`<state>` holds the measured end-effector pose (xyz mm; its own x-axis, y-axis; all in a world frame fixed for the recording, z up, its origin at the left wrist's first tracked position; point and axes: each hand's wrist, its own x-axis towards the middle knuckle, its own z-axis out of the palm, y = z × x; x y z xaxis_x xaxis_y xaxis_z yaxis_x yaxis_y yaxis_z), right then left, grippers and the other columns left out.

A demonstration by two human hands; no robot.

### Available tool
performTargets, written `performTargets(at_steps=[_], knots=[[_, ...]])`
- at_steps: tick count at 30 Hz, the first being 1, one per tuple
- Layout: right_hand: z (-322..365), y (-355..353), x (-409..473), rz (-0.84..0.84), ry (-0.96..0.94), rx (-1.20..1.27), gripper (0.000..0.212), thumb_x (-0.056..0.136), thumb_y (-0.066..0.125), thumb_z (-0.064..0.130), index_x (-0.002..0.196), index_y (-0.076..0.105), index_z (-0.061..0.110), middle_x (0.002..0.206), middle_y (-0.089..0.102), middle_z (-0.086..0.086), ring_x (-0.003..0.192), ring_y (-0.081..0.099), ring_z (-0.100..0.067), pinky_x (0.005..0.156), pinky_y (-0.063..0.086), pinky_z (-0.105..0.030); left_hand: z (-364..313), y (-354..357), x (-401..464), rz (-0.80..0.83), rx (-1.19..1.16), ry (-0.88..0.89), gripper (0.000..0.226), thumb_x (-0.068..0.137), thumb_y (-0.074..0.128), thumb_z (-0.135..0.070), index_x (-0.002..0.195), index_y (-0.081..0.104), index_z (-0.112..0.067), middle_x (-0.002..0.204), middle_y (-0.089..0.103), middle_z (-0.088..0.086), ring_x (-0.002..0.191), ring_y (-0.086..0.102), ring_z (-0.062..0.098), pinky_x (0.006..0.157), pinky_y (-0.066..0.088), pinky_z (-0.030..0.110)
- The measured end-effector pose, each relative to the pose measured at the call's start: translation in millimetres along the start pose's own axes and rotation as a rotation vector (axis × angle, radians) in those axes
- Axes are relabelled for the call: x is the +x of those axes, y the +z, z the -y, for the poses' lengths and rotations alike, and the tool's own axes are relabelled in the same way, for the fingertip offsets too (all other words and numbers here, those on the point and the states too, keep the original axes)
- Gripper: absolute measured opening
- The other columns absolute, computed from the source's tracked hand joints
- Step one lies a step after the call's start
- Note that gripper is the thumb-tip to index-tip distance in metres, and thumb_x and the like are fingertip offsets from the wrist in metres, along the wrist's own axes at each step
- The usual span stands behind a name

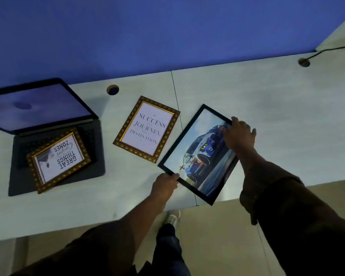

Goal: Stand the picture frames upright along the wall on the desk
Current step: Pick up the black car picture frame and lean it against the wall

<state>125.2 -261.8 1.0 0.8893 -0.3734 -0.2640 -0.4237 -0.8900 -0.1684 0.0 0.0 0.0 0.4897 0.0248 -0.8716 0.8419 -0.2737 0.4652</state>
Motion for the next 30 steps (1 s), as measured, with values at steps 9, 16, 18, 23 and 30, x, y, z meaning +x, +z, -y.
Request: performTargets(at_steps=[9, 16, 18, 23, 30], knots=[[-30.4, -1.1, 8.3, 0.097, 0.144, 0.059, 0.079, 0.087, 0.041, 0.076, 0.129, 0.053, 0.010, 0.127, 0.052, -0.022, 0.120, 0.053, -0.045, 0.099, 0.043, -0.052, -7.8, 23.5, 16.5, -0.130, -0.457, -0.272, 0.066, 0.088, 0.070, -0.044, 0.141, 0.045, -0.013, 0.136, 0.059, 0.014, 0.120, 0.060, 0.028, 0.074, 0.050, 0.032], [-33.5, -17.3, -30.8, -0.027, 0.309, 0.315, 0.073, 0.088, 0.037, 0.077, 0.112, 0.051, 0.009, 0.111, 0.068, -0.018, 0.102, 0.066, -0.043, 0.090, 0.052, -0.049, -19.1, 29.5, 6.2, -0.302, -0.476, -0.229, 0.070, 0.082, 0.074, -0.047, 0.135, 0.039, -0.016, 0.143, 0.047, 0.018, 0.125, 0.054, 0.035, 0.100, 0.053, 0.049], [-27.3, -24.9, -47.0, -0.067, 0.319, 0.329, 0.072, 0.090, 0.034, 0.076, 0.105, 0.055, 0.010, 0.106, 0.069, -0.018, 0.098, 0.065, -0.042, 0.084, 0.050, -0.044, -20.6, 20.3, -3.0, -0.363, -0.425, -0.169, 0.066, 0.085, 0.072, -0.045, 0.135, 0.040, -0.014, 0.141, 0.048, 0.019, 0.124, 0.055, 0.036, 0.098, 0.053, 0.050], [10.1, -48.6, -86.9, -0.145, 0.313, 0.433, 0.077, 0.086, 0.033, 0.081, 0.104, 0.066, 0.014, 0.105, 0.071, -0.015, 0.098, 0.066, -0.039, 0.077, 0.044, -0.040, -12.7, -25.1, -30.5, -0.461, -0.365, 0.054, 0.054, 0.089, 0.066, -0.044, 0.131, 0.051, -0.015, 0.133, 0.053, 0.015, 0.116, 0.058, 0.032, 0.097, 0.055, 0.052], [109.4, -58.4, -168.7, -0.173, 0.212, 0.616, 0.077, 0.088, 0.037, 0.080, 0.110, 0.066, 0.012, 0.113, 0.071, -0.016, 0.106, 0.066, -0.040, 0.082, 0.045, -0.042, 19.4, -129.2, -78.9, -0.629, -0.301, 0.208, 0.061, 0.087, 0.051, -0.059, 0.130, 0.059, -0.017, 0.130, 0.051, 0.015, 0.117, 0.057, 0.034, 0.098, 0.053, 0.055]])
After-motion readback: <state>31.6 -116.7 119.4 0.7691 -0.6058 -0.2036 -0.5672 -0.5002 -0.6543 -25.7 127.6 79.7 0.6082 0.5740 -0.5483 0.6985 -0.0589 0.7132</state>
